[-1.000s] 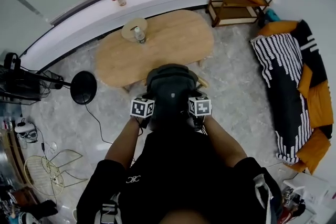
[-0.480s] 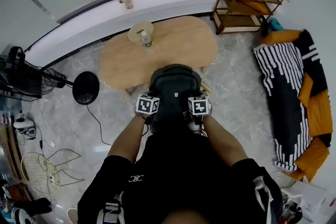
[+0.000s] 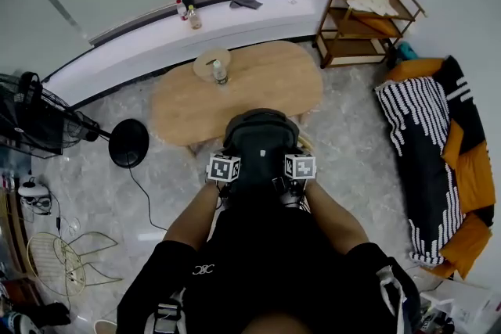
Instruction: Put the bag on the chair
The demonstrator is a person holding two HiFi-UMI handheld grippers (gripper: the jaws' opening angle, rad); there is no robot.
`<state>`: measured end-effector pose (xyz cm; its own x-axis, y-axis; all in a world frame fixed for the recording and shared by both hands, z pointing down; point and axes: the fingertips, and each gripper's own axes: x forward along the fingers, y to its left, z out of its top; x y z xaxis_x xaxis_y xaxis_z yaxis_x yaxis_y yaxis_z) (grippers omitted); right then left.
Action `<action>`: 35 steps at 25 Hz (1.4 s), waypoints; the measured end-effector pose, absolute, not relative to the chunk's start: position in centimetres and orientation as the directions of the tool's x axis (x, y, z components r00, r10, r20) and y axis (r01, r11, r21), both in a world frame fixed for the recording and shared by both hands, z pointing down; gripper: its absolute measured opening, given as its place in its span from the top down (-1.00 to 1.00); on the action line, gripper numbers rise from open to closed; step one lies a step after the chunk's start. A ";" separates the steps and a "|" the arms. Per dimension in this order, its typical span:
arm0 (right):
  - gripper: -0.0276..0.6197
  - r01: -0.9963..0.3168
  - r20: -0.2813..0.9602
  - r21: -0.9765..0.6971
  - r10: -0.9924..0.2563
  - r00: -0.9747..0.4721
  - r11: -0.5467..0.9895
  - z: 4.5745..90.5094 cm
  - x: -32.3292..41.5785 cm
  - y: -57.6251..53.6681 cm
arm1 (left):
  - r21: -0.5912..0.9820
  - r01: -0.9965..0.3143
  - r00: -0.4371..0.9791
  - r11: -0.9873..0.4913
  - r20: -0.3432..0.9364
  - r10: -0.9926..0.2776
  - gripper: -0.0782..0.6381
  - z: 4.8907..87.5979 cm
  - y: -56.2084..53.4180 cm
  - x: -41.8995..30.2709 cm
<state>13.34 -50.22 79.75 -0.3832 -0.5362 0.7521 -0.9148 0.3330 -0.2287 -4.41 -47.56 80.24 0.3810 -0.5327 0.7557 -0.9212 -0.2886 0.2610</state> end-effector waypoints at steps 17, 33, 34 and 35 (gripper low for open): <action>0.87 -0.887 0.125 -0.119 -0.880 -0.459 0.446 48.6 13.4 -56.0 | 0.098 -0.968 0.245 -0.232 0.157 -0.957 0.67 48.1 -51.8 -9.4; 0.88 -0.925 -0.010 -0.093 -0.930 -0.368 0.367 42.1 16.4 -55.0 | -0.097 -0.984 0.139 -0.148 0.088 -0.986 0.70 42.7 -50.3 -11.0; 0.88 -0.927 -0.013 -0.090 -0.931 -0.365 0.365 41.9 16.4 -54.9 | -0.097 -0.984 0.138 -0.147 0.095 -0.986 0.70 42.7 -50.4 -11.1; 0.88 -0.929 -0.015 -0.083 -0.932 -0.362 0.362 41.7 16.4 -54.9 | -0.094 -0.985 0.138 -0.148 0.100 -0.985 0.70 42.7 -50.5 -11.1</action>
<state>16.38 -54.93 41.70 -0.3617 -0.9322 -0.0146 -0.9286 0.3617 -0.0829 -11.11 -50.50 42.75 0.1382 -0.9854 0.0999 -0.9845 -0.1477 -0.0944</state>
